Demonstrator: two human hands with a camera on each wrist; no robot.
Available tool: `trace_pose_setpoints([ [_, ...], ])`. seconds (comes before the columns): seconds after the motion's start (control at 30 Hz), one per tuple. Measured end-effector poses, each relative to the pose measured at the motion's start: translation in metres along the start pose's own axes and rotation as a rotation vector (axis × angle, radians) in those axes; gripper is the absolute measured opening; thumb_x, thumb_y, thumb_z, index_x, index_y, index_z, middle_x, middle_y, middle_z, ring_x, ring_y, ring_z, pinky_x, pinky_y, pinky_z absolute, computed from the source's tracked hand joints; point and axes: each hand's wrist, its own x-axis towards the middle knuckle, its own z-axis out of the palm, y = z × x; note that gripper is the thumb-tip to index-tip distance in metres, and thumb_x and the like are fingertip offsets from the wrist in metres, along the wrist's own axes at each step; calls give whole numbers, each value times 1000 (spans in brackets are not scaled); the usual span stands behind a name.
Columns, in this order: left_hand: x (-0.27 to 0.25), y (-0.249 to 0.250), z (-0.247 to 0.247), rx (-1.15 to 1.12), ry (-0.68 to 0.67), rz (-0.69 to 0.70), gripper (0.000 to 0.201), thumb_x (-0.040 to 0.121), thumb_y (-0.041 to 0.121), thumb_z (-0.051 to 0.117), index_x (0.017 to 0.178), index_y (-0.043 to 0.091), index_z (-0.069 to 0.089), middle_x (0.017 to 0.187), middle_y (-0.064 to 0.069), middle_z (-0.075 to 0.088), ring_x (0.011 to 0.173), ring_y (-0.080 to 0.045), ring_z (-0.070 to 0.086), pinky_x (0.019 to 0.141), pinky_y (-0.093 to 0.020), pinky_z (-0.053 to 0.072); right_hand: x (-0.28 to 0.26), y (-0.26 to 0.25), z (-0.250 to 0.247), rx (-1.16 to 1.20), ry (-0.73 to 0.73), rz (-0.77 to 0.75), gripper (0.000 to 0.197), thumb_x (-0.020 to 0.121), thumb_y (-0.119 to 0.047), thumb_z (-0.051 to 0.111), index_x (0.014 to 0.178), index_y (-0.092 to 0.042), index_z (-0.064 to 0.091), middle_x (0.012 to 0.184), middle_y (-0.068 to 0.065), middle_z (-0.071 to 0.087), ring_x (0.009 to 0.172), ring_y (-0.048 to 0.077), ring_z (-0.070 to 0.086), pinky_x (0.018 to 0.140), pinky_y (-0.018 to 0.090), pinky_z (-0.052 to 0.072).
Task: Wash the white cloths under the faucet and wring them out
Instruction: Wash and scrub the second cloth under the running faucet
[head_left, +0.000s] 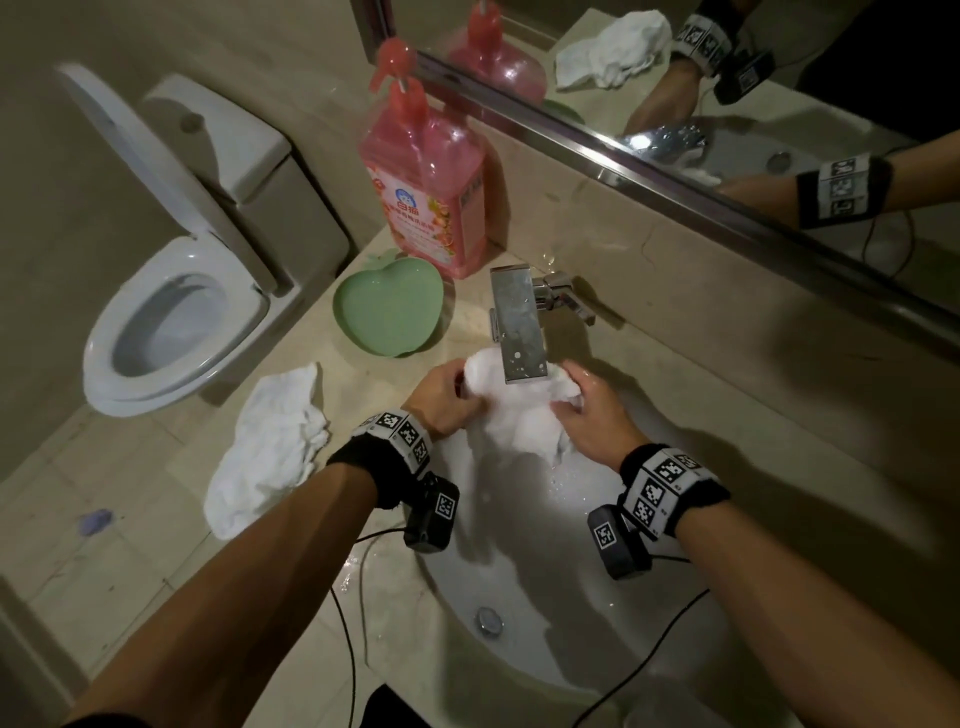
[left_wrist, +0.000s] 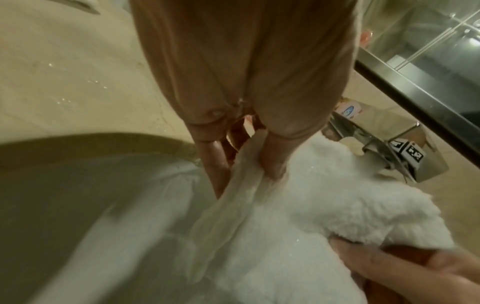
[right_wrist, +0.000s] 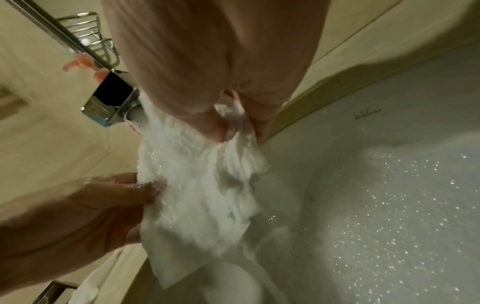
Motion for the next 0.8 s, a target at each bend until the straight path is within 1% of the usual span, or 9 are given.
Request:
trace_pose_setpoints([
  [0.13,-6,6,-4,-119,-27,63,27,81,-7,53,97,13,63,88,-6,70,80,-24,70,57,-39,60,1,-1,-3,-56,-101,-39,52,87,18,52,120,-16,73,112,-4,70,100,4,64,88,24,54],
  [0.2,-8,8,-7,-93,-110,41,27,81,-8,45,101,3,59,92,-20,68,78,-35,71,55,-51,60,2,-2,-5,-149,-179,-54,60,87,19,46,118,-24,74,116,0,71,102,16,67,86,35,59],
  [0.27,-10,7,-9,-55,-114,22,27,84,-9,45,99,12,52,92,-16,64,76,-34,70,53,-48,60,4,-2,-6,-215,-223,-57,61,88,18,46,114,-28,74,117,5,72,96,24,68,77,44,61],
  [0.37,-12,4,-12,-145,-123,15,39,83,-22,42,90,15,52,82,-1,61,66,-18,68,52,-35,59,6,-5,-5,-166,-267,-35,58,89,18,47,106,-31,74,118,4,66,91,19,66,62,30,61],
  [0.43,-12,5,-16,-235,-170,-19,39,82,-26,43,89,10,57,79,-5,61,66,-18,65,58,-29,59,7,-7,-7,-83,-291,-22,52,89,15,51,105,-29,74,118,4,64,97,19,66,65,27,60],
  [0.57,-8,16,-22,-500,-244,-231,18,79,2,56,88,7,70,86,-8,70,75,-19,66,69,-25,56,5,-9,-14,57,-321,97,41,75,-10,62,106,-34,74,120,-6,67,107,12,63,81,27,55],
  [0.63,-3,21,-21,-337,-237,-212,6,80,11,69,85,9,70,95,-4,71,83,-17,65,77,-29,53,4,-9,-18,56,-267,103,35,74,-17,64,101,-38,74,115,-15,67,97,-3,63,76,17,51],
  [0.7,5,22,-16,60,-243,-112,34,71,22,85,95,14,62,98,1,66,88,-16,61,83,-31,50,6,-6,-15,-2,-176,80,40,80,-6,66,108,-35,70,115,-12,67,92,-1,63,70,12,48],
  [0.8,10,29,4,313,-298,-113,90,49,32,96,126,17,52,115,2,62,102,-18,60,90,-33,52,10,-7,-12,-31,-75,54,55,83,1,67,133,-20,59,124,-7,63,111,12,61,91,24,50],
])
